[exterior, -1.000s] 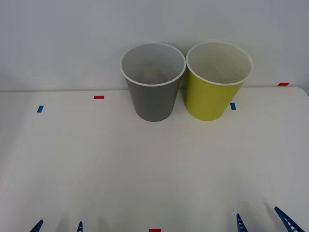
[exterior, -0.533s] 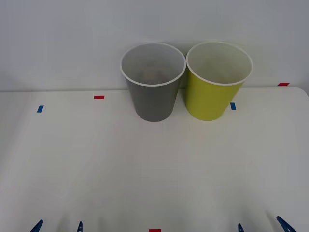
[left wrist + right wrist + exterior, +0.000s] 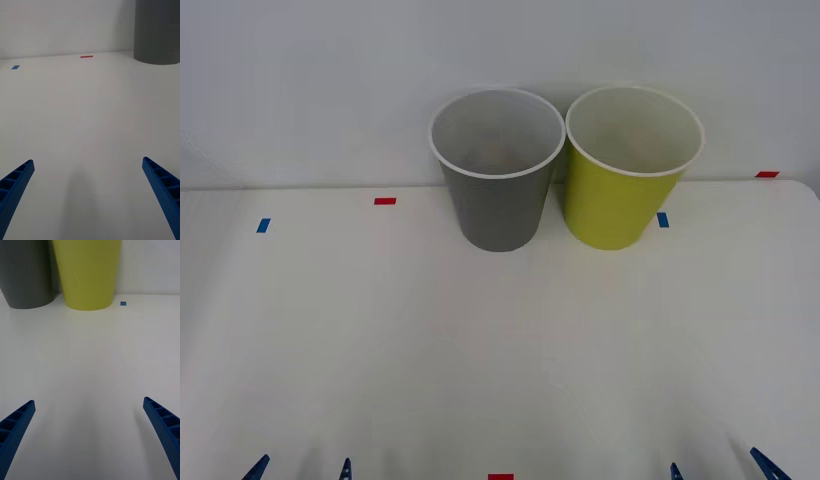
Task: Put cans in the gray bin and PET bottles in the light green bin.
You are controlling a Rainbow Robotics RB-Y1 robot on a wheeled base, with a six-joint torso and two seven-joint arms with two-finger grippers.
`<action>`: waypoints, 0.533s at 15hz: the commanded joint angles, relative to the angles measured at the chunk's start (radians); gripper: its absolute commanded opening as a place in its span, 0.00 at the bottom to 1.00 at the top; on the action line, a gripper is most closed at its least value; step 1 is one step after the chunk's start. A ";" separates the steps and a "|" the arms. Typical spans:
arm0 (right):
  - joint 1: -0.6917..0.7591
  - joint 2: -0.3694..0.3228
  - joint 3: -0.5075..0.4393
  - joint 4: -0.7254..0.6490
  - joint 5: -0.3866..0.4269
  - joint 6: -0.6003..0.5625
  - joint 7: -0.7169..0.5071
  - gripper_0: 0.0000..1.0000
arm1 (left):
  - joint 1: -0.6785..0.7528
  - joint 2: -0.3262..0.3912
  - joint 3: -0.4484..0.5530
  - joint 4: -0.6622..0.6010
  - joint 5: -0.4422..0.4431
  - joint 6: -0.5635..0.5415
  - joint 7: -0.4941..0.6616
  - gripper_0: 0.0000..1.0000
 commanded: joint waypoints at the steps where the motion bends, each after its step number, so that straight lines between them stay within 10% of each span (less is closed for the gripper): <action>1: 0.000 0.000 0.000 0.000 0.000 0.000 0.000 1.00 | 0.000 0.000 0.000 0.000 0.000 0.000 0.000 1.00; 8: 0.000 0.000 0.000 0.000 0.000 0.000 0.000 1.00 | 0.000 0.000 0.000 0.000 0.000 0.000 0.000 1.00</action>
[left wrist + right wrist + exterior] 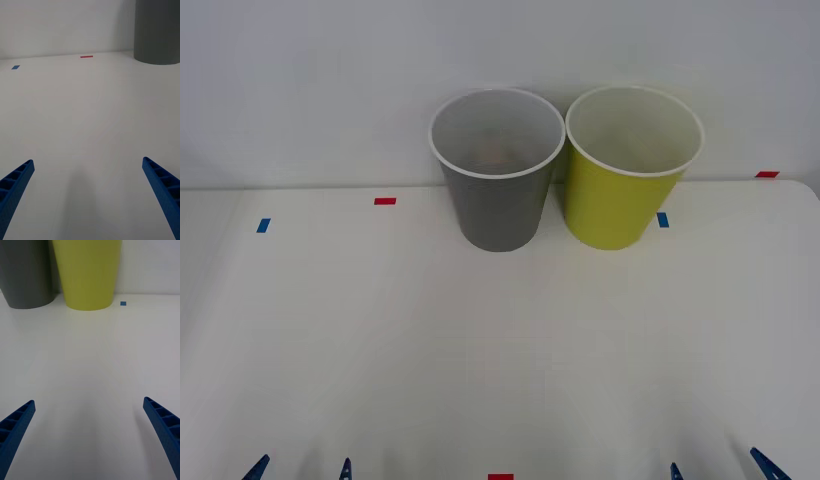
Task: Put cans in the gray bin and PET bottles in the light green bin.
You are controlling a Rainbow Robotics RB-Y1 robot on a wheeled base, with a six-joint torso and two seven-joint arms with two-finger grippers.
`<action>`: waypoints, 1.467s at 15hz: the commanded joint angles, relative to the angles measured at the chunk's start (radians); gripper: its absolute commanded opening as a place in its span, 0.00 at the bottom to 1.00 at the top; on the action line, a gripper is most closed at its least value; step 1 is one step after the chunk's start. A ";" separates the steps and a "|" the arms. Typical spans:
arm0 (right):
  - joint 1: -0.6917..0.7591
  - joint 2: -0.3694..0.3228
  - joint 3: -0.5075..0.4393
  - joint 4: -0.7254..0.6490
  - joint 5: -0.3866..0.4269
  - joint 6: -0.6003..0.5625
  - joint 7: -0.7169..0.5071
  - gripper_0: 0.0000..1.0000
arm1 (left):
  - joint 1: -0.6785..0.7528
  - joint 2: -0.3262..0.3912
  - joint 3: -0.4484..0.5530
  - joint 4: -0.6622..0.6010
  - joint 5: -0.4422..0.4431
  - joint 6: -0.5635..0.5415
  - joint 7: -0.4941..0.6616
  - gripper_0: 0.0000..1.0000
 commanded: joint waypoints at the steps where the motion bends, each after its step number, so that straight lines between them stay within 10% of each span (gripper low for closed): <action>1: 0.000 0.000 0.000 0.000 0.000 0.000 0.000 1.00 | 0.000 0.000 0.000 0.000 0.000 0.000 0.000 1.00; 22: 0.000 0.000 0.000 0.000 0.000 0.000 0.000 1.00 | 0.000 0.000 0.000 0.000 0.000 0.000 0.000 1.00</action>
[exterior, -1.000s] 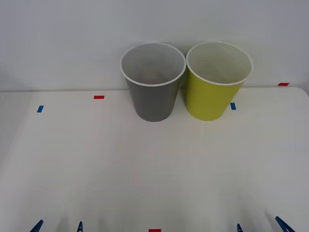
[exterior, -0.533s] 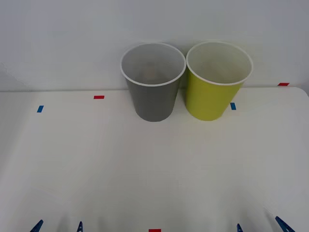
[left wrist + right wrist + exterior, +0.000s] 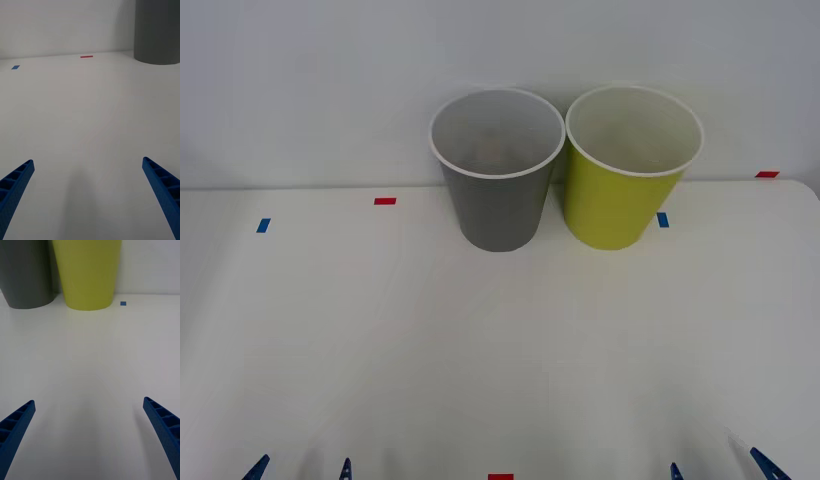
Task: Put cans in the gray bin and PET bottles in the light green bin.
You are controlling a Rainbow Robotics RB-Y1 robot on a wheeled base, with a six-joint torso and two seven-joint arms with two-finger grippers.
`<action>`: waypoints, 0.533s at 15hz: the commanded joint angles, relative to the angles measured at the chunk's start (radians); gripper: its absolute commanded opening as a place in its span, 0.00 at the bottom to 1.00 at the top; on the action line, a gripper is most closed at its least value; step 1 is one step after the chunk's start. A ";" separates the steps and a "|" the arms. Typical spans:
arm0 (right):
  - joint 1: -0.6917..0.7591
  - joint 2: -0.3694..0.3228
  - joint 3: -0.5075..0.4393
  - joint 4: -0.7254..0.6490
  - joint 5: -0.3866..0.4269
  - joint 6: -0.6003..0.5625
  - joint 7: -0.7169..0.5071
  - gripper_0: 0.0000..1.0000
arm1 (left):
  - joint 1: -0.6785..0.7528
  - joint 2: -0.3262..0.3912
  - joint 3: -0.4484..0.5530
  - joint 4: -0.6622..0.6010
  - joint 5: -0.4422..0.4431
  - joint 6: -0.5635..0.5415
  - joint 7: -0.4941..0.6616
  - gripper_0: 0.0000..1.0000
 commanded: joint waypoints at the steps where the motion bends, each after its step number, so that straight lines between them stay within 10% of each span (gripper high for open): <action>1: 0.000 0.000 0.000 0.000 0.000 0.000 0.000 1.00 | 0.000 0.000 0.000 0.000 0.000 0.000 0.000 1.00; 8: 0.000 0.000 0.000 0.000 0.000 0.000 0.000 1.00 | 0.000 0.000 0.000 0.000 0.000 0.000 0.000 1.00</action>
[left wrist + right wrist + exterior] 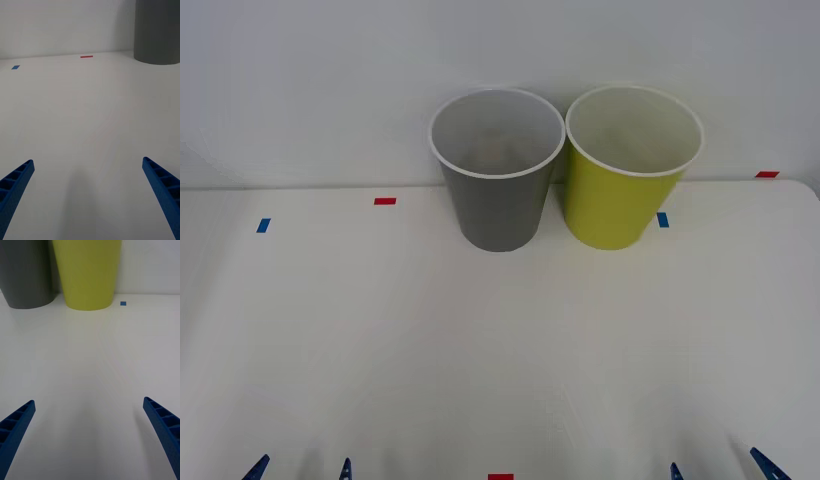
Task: Put cans in the gray bin and PET bottles in the light green bin.
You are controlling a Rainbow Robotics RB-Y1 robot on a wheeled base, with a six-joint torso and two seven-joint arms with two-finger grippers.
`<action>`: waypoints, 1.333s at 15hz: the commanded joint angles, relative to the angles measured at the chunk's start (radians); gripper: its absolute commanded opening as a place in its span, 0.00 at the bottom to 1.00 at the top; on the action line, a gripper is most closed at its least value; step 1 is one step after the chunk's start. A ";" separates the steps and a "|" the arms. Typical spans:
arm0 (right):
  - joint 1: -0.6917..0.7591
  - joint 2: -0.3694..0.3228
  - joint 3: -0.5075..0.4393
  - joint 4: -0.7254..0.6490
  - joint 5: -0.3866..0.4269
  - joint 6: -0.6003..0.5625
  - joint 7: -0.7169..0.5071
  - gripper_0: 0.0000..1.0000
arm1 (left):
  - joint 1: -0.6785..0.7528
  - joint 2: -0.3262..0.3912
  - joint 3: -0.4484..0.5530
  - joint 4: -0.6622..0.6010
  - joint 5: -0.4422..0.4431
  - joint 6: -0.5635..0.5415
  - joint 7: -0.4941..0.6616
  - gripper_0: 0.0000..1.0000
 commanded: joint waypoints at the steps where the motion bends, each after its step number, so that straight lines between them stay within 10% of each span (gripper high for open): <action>1: 0.000 0.000 0.000 0.000 0.000 0.000 0.000 1.00 | 0.000 0.000 0.000 0.000 0.000 0.000 0.000 1.00; 20: 0.000 0.000 0.000 0.000 0.000 0.000 0.000 1.00 | 0.000 0.000 0.000 0.000 0.000 0.000 0.000 1.00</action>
